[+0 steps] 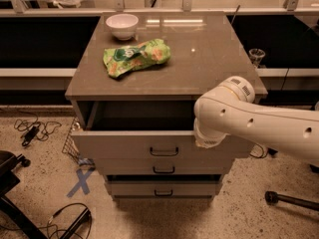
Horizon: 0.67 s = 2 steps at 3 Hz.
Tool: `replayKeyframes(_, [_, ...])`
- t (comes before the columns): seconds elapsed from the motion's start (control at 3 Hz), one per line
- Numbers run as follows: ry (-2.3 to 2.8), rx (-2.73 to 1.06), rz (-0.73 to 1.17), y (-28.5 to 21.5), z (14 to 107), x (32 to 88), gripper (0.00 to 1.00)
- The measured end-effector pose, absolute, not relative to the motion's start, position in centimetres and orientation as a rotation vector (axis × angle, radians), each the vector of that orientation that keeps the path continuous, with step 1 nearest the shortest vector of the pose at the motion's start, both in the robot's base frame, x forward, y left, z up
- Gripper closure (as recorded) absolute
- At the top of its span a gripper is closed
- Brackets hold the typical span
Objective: Open top drawer
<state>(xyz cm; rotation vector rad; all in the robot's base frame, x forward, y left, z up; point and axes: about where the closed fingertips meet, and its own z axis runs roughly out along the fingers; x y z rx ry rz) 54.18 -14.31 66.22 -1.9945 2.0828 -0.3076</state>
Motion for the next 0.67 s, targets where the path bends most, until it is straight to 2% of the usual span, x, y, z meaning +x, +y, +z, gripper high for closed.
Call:
replayKeyframes(0.33, [2.083, -1.994, -0.308, -14.31, 66.22, 54.18, 0.84])
replayKeyframes(0.67, [2.083, -1.994, -0.308, -14.32, 66.23, 54.18, 0.52])
